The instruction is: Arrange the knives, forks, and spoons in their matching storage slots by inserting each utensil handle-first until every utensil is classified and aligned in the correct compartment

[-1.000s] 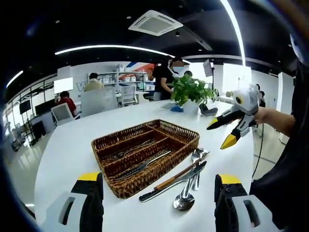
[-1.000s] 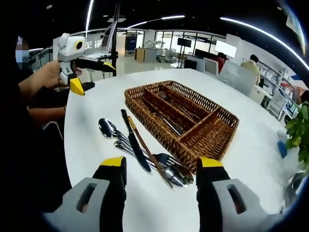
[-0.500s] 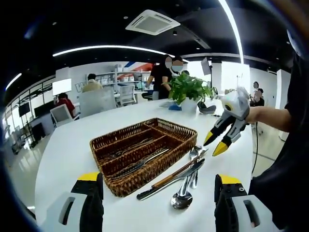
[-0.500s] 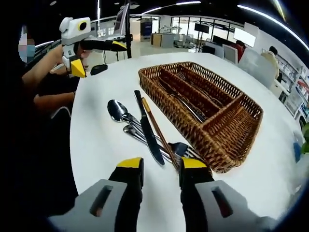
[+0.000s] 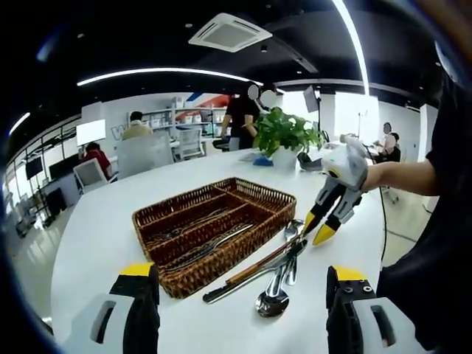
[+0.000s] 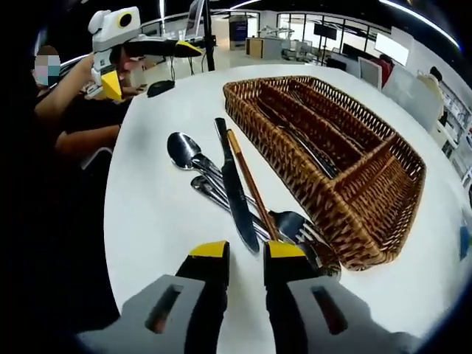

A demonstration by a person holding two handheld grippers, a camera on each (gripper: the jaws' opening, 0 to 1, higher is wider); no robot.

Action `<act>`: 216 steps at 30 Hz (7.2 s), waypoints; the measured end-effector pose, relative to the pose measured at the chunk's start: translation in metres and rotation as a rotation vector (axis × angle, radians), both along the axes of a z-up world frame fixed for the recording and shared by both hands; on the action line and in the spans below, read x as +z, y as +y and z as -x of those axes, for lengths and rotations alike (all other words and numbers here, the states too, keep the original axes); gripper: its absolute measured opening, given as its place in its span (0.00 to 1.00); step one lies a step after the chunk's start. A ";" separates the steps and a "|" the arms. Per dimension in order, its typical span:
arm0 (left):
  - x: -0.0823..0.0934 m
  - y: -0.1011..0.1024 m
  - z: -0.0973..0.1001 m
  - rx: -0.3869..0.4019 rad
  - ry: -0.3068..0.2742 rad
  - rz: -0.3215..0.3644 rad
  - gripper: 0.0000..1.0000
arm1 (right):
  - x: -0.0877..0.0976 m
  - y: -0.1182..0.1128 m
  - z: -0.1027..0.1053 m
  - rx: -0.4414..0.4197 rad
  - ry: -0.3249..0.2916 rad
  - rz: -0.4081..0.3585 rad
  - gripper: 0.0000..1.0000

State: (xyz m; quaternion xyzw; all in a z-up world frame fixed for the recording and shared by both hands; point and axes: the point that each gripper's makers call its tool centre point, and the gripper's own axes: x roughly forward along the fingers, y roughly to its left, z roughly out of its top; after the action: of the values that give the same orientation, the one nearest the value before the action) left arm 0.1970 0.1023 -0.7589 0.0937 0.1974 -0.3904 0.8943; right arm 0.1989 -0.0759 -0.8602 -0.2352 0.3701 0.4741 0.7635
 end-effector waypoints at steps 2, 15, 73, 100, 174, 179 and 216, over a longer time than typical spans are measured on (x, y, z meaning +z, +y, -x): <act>-0.001 -0.001 0.001 -0.004 0.004 -0.004 0.97 | -0.001 0.001 0.000 0.018 0.006 0.012 0.15; -0.010 -0.008 0.009 -0.051 0.032 -0.011 0.93 | -0.010 0.006 -0.001 0.089 0.038 0.055 0.10; -0.081 -0.081 -0.007 -0.804 0.158 -0.434 0.38 | 0.022 0.008 0.021 0.226 -0.058 0.111 0.06; -0.110 -0.078 -0.018 -0.943 0.142 -0.628 0.07 | 0.046 0.012 0.014 0.246 -0.105 0.129 0.06; -0.081 -0.046 -0.106 -0.729 0.186 -0.674 0.06 | 0.094 0.047 -0.097 0.324 -0.286 0.092 0.06; -0.086 -0.047 -0.107 -0.718 0.195 -0.671 0.02 | 0.085 0.046 -0.099 0.330 -0.276 0.107 0.01; -0.102 -0.038 -0.112 -0.711 0.264 -0.680 0.05 | 0.028 0.036 -0.098 0.259 -0.072 0.138 0.03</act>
State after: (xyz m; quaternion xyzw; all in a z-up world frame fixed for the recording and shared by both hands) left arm 0.3092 0.0638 -0.8609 0.3909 0.3804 -0.5928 0.5925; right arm 0.2967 -0.0396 -0.8319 -0.3498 0.3405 0.5334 0.6908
